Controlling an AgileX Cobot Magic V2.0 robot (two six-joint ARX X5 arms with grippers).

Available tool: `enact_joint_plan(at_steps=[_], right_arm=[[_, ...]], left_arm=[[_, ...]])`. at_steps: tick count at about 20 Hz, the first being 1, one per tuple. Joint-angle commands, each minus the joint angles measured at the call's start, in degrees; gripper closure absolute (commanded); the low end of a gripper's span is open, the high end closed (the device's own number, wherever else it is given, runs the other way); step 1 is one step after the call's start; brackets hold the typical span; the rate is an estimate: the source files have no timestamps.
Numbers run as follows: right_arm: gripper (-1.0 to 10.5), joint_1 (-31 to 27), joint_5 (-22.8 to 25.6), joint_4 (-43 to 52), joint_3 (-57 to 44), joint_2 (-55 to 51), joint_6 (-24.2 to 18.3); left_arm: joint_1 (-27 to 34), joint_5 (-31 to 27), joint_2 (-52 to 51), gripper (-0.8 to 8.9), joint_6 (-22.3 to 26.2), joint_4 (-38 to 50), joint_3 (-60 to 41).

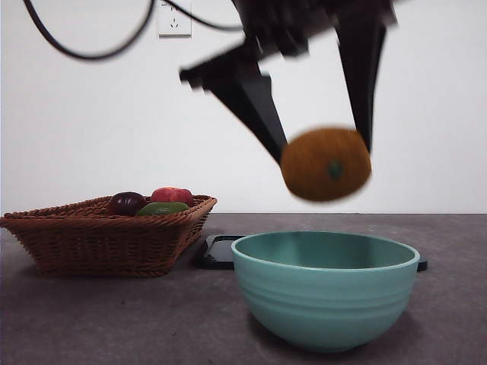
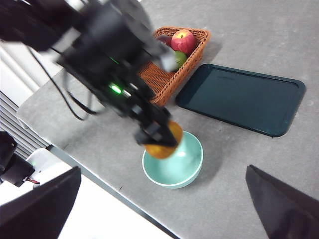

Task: Pick up the wifruite, put it on the bowl, pick up the plate, put it on desk

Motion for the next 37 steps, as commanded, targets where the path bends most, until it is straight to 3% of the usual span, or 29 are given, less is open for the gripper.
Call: enact_joint_plan(at_steps=[1, 19, 25, 28, 31, 37], right_arm=[[3.6, 0.2, 0.0, -3.0, 1.0, -0.1, -0.5], [3.6, 0.2, 0.0, -3.0, 1.0, -0.1, -0.7], [3.6, 0.2, 0.0, -3.0, 1.0, -0.1, -0.7], [3.6, 0.2, 0.0, -3.0, 1.0, -0.1, -0.7], [3.6, 0.2, 0.0, -3.0, 1.0, -0.1, -0.7], [3.6, 0.2, 0.0, -3.0, 1.0, -0.1, -0.9]], left_arm=[[-0.9, -0.4, 3.7, 5.69, -0.4, 0.1, 1.4], [-0.7, -0.4, 13.0, 5.61, 0.5, 0.7, 1.4], [-0.4, -0.4, 13.0, 3.39, 1.0, 0.8, 1.7], [-0.5, -0.5, 12.5, 3.33, 1.8, 0.3, 3.7], [-1.0, -2.8, 10.1, 2.47, 3.2, -0.1, 6.6], [-1.9, -3.3, -0.8, 2.41, 6.1, -1.9, 8.2]])
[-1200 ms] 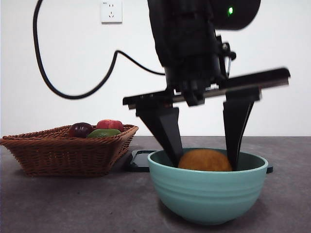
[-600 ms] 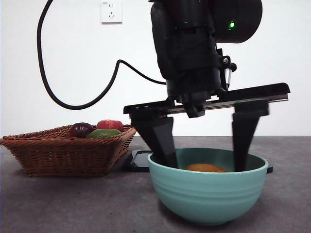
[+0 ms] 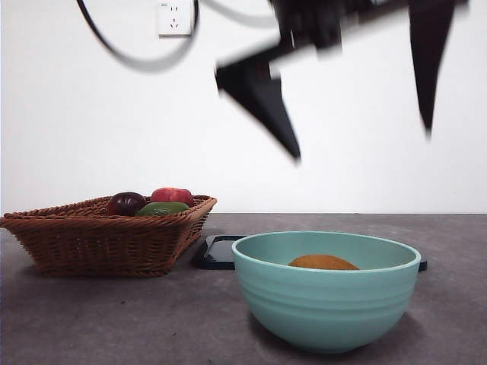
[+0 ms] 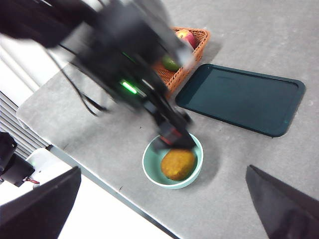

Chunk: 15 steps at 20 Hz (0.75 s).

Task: Pick up the wifruite, put it on the bowl, pick up the plate, put it on desk

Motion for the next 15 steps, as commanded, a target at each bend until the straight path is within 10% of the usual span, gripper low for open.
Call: enact_joint_plan(at_steps=[1, 15], right_arm=[[3.6, 0.2, 0.0, -3.0, 1.0, -0.1, -0.9], [3.6, 0.1, 1.9, -2.4, 1.0, -0.1, 1.3]], left_arm=[[-0.6, -0.4, -3.8, 2.41, 2.5, -2.2, 1.4], [-0.6, -0.5, -33.1, 2.41, 19.5, -21.0, 0.3]])
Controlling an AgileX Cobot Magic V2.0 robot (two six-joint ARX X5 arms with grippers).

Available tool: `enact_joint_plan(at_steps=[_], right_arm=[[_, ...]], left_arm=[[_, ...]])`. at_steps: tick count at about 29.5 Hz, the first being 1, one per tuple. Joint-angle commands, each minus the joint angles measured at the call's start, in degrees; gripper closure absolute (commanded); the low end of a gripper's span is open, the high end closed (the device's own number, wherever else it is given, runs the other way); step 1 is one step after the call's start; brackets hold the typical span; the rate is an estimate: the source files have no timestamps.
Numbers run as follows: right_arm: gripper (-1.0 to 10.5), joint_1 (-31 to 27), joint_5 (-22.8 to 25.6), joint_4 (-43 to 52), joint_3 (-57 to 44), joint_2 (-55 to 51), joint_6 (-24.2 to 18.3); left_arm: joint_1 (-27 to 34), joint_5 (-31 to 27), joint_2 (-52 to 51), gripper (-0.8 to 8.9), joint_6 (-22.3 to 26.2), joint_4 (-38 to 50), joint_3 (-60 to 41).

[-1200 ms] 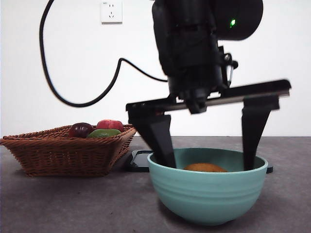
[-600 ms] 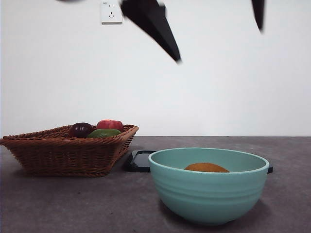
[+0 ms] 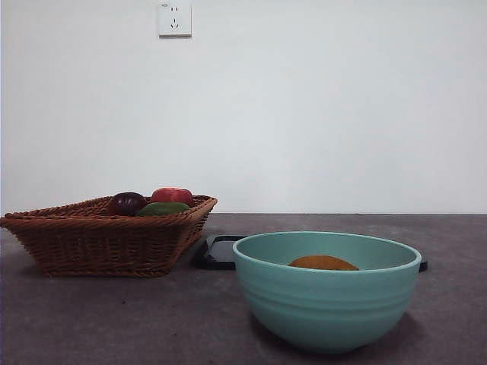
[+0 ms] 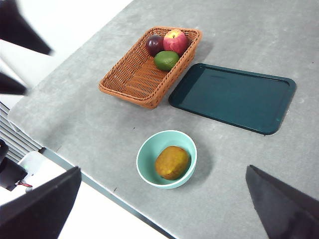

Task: Pick up the wifruite, put it on the bowl, pick up the plate, put it on desk

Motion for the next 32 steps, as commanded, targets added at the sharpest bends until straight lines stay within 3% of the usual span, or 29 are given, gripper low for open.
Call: enact_joint_plan(at_steps=[1, 10, 19, 32], right_arm=[[3.6, 0.1, 0.2, -2.6, 1.0, -0.1, 0.7], [3.6, 0.1, 0.2, -2.6, 1.0, -0.1, 1.9], [3.6, 0.1, 0.2, -2.6, 1.0, 0.0, 2.2], [3.6, 0.1, 1.3, -4.1, 1.0, 2.8, 3.6]], left_arm=[[-0.5, -0.4, -4.2, 2.41, 2.0, -0.3, -0.2], [0.9, -0.4, -28.3, 2.41, 1.9, 4.3, -14.4], [0.9, -0.4, -44.6, 2.41, -2.8, 8.4, -26.9], [0.9, -0.4, -51.7, 2.42, -4.3, 14.8, -32.7]])
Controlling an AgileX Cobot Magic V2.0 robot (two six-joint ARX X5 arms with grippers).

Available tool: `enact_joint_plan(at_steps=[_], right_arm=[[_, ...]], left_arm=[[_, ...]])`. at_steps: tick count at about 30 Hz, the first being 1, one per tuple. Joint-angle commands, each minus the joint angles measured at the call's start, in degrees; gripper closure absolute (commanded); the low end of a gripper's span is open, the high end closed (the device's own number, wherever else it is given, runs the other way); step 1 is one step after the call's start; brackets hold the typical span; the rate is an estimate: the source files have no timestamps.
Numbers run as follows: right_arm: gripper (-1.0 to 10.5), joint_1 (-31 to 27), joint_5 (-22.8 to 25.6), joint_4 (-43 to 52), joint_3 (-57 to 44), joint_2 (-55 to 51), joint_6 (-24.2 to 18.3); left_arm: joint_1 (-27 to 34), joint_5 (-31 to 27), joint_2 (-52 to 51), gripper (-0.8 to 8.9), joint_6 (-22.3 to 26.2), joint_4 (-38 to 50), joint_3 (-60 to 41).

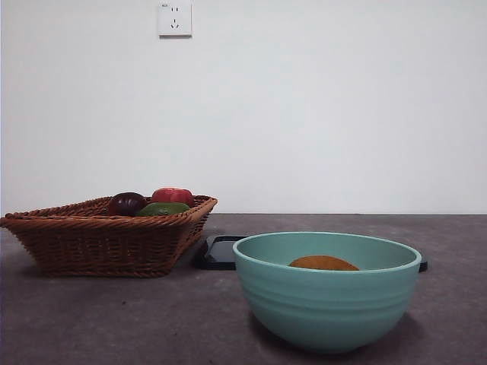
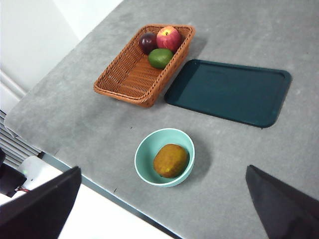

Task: Pick up the wifruite, put it on the bowl, pick up the plate, put it on desk

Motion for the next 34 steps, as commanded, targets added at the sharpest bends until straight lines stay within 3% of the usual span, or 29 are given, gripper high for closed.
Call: enact_joint_plan(at_steps=[1, 14, 23, 34], right_arm=[[3.6, 0.1, 0.0, -3.8, 1.0, 2.2, 1.1], [3.6, 0.2, 1.4, -3.7, 1.0, 19.4, 0.9], [3.6, 0.6, 2.6, -1.7, 1.0, 32.5, -3.6], [3.6, 10.1, 11.3, 3.1, 1.0, 45.7, -4.1]], left_arm=[[-0.5, -0.3, 0.0, 2.42, -0.2, 1.4, 0.5], [-0.5, -0.3, 0.0, 2.42, -0.2, 1.3, 0.5], [-0.5, -0.3, 0.0, 2.42, -0.2, 1.3, 0.5], [-0.5, -0.3, 0.0, 2.42, -0.2, 1.4, 0.5]])
